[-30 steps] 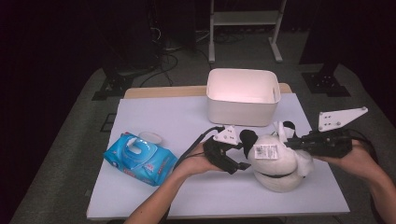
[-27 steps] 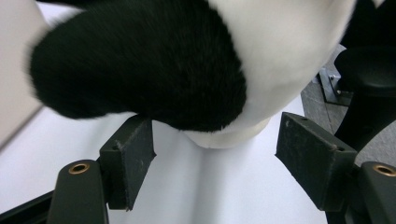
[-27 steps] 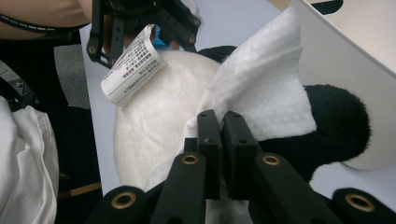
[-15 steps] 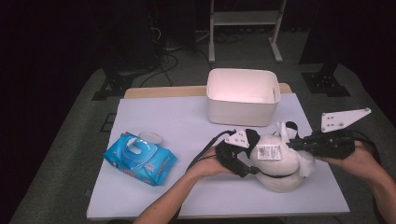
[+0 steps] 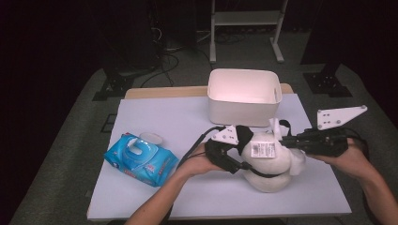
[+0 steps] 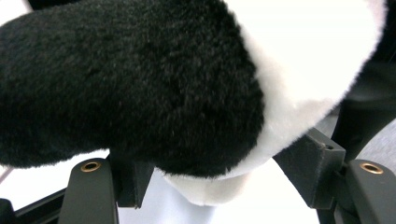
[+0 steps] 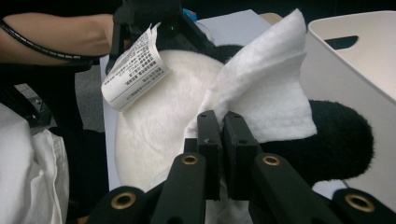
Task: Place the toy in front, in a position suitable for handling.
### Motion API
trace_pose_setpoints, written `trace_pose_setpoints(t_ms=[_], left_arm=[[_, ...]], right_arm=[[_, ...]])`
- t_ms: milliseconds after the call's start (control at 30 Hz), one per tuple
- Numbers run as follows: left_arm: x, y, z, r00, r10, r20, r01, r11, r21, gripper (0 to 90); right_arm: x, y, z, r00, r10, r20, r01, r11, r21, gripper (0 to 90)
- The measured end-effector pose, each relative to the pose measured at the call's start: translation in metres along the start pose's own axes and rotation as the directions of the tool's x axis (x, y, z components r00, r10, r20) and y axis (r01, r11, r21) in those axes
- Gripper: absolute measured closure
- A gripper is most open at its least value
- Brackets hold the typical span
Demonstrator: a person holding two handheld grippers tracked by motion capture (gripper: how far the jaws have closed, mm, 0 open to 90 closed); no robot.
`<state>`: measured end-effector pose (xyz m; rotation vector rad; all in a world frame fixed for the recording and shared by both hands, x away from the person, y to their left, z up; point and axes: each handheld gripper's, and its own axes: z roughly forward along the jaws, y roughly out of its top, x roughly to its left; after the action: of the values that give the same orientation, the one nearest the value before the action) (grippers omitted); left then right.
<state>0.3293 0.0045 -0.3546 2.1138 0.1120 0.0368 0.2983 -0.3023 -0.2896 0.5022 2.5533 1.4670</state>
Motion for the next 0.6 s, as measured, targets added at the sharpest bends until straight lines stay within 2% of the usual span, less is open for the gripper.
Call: trace_pose_setpoints(t_ms=[133, 267, 300, 367, 400, 433, 467, 533, 600], left_arm=[[-0.003, -0.003, -0.026, 0.9985, 0.024, -0.050, -0.022, 0.9992, 0.033, 31.7], [-0.005, -0.006, -0.056, 0.9979, 0.008, -0.065, -0.007, 0.9998, 0.020, 31.5], [-0.004, -0.008, -0.060, 0.9976, 0.006, -0.069, -0.004, 0.9994, 0.036, 31.3], [-0.004, -0.012, -0.060, 0.9974, -0.002, -0.072, 0.008, 0.9970, 0.077, 29.5], [-0.004, -0.012, -0.060, 0.9974, -0.002, -0.072, 0.008, 0.9970, 0.077, 27.1], [-0.003, -0.017, -0.060, 0.9978, -0.023, -0.063, 0.029, 0.9956, 0.090, 21.4], [-0.003, -0.021, -0.059, 0.9977, -0.026, -0.062, 0.033, 0.9941, 0.103, 18.6], [-0.005, -0.025, -0.057, 0.9977, -0.039, -0.056, 0.044, 0.9951, 0.089, 15.8], [-0.008, -0.030, -0.056, 0.9980, -0.021, -0.060, 0.026, 0.9966, 0.079, 16.0]], right_arm=[[0.003, 0.007, 0.018, 0.9991, -0.012, -0.041, 0.011, 1.000, -0.026, 85.9], [0.006, 0.015, 0.035, 0.9973, -0.030, -0.067, 0.029, 0.999, -0.030, 85.9], [0.007, 0.016, 0.039, 0.9970, -0.031, -0.071, 0.030, 0.999, -0.019, 85.9], [0.007, 0.015, 0.049, 0.9967, -0.032, -0.075, 0.032, 0.999, 0.000, 85.8], [0.007, 0.015, 0.049, 0.9967, -0.032, -0.075, 0.032, 0.999, 0.000, 85.8], [0.008, 0.015, 0.057, 0.9949, -0.027, -0.097, 0.025, 0.999, -0.022, 85.8], [0.009, 0.016, 0.058, 0.9943, -0.023, -0.104, 0.020, 0.999, -0.026, 85.8], [0.012, 0.017, 0.061, 0.9931, -0.029, -0.114, 0.027, 0.999, -0.025, 85.8], [0.017, 0.020, 0.063, 0.9923, -0.042, -0.117, 0.040, 0.999, -0.016, 85.8]])
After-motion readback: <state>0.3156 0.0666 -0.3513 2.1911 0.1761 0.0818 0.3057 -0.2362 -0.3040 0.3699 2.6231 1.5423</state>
